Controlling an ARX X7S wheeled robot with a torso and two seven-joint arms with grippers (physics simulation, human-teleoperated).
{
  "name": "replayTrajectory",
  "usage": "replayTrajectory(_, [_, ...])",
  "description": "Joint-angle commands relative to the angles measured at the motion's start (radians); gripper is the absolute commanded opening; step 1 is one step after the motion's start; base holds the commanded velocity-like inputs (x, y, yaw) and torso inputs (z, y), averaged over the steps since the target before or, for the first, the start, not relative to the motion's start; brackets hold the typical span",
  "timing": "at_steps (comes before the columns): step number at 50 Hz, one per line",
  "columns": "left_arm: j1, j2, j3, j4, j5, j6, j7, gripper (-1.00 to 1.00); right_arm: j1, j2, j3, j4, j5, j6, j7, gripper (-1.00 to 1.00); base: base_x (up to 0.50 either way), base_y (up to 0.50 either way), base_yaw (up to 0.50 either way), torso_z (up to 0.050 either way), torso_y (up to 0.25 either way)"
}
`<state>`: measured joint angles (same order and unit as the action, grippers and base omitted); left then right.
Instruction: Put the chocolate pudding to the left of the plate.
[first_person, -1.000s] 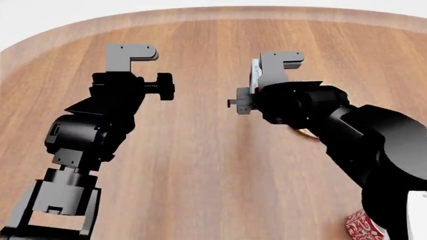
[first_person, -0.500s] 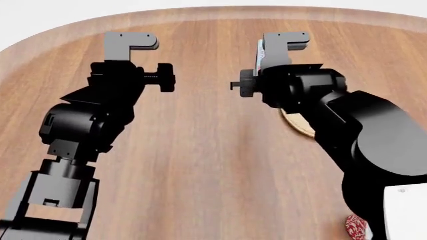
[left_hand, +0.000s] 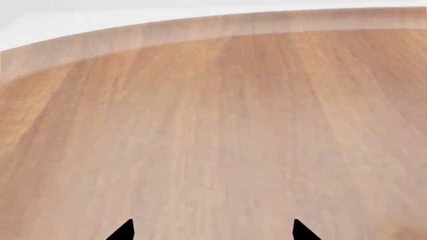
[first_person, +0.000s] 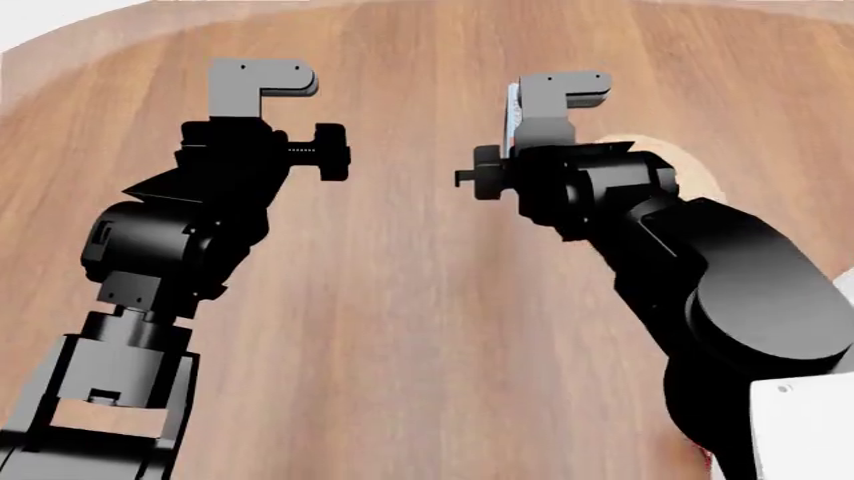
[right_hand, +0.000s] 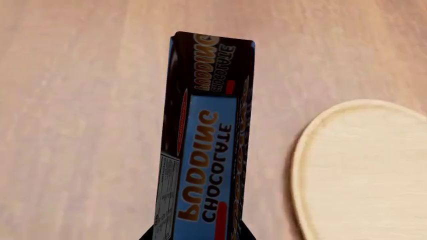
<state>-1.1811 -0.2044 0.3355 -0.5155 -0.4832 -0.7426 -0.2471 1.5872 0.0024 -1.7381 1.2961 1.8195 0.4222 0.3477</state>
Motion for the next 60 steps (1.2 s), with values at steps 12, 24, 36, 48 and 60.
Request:
replayTrajectory(12, [0.001,-0.014,-0.005,0.024,-0.015,-0.012,-0.007,1.0,0.008,-0.002,0.08,0.009,-0.091,0.025,-0.008,-1.0,0.0,0.0,0.0,0.0,-0.099])
replayTrajectory(24, [0.003,-0.033,-0.005,0.051,-0.023,-0.025,-0.007,1.0,-0.012,-0.002,0.085,0.012,-0.101,0.036,0.005,-1.0,0.0,0.0,0.0,0.0,0.0])
replayTrajectory(36, [-0.001,-0.041,-0.005,0.032,-0.022,-0.012,0.002,1.0,-0.031,-0.002,0.036,0.012,-0.06,0.037,0.004,-1.0,0.0,0.0,0.0,0.0,0.0])
replayTrajectory(48, [-0.004,-0.038,0.002,0.029,-0.02,-0.009,-0.003,1.0,-0.024,-0.002,0.034,0.012,-0.06,0.038,0.005,-1.0,0.0,0.0,0.0,0.0,-0.135])
replayTrajectory(60, [-0.004,-0.042,-0.004,0.027,-0.029,-0.01,-0.003,1.0,-0.021,-0.002,0.053,0.011,-0.082,0.042,0.002,-1.0,0.0,0.0,0.0,0.0,-0.07])
